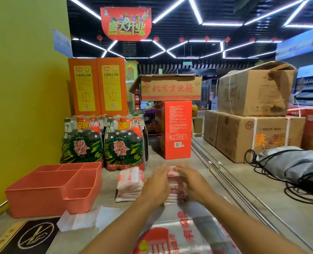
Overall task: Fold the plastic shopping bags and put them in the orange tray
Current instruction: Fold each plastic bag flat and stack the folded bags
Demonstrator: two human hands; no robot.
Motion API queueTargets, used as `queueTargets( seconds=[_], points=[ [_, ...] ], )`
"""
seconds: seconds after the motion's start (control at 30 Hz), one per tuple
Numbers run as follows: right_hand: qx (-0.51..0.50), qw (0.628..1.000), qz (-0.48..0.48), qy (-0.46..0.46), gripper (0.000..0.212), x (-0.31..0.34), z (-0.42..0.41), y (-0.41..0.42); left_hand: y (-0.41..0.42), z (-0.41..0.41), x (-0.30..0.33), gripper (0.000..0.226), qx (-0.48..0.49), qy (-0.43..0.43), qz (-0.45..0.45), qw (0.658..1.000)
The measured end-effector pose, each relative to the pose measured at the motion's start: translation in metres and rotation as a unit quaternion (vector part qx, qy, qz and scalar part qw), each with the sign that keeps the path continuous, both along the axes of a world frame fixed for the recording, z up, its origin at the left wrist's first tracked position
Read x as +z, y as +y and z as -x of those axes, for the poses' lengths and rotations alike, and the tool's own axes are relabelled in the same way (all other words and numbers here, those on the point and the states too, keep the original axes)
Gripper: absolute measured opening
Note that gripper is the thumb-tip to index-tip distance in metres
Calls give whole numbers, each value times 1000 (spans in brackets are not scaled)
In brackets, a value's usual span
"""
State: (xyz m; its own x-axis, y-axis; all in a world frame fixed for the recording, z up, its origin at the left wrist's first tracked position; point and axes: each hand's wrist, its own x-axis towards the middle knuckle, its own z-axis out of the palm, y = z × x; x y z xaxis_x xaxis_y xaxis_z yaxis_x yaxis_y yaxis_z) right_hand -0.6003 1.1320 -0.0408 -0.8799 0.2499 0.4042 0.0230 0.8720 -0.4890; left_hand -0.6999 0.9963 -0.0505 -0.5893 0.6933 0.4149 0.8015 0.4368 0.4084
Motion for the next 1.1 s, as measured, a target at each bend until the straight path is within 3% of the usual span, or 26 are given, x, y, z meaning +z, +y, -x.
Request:
queueTargets(
  seconds=[0.1, 0.37, 0.57, 0.77, 1.1],
  points=[
    [-4, 999, -17, -45, 49, -24, 2, 10, 0, 9, -25, 57, -33, -21, 80, 996],
    [2, 998, -1, -66, 68, -32, 12, 17, 3, 20, -42, 61, -31, -54, 55, 997],
    [2, 996, 60, -64, 68, -42, 10, 17, 0, 23, -47, 58, -22, -35, 50, 998],
    [-8, 997, 55, -47, 67, -53, 5, 16, -1, 17, -51, 61, -15, -5, 68, 998],
    [-44, 988, -120, -82, 67, -53, 9, 10, -3, 14, -48, 61, 0, 27, 134, 991]
  ],
)
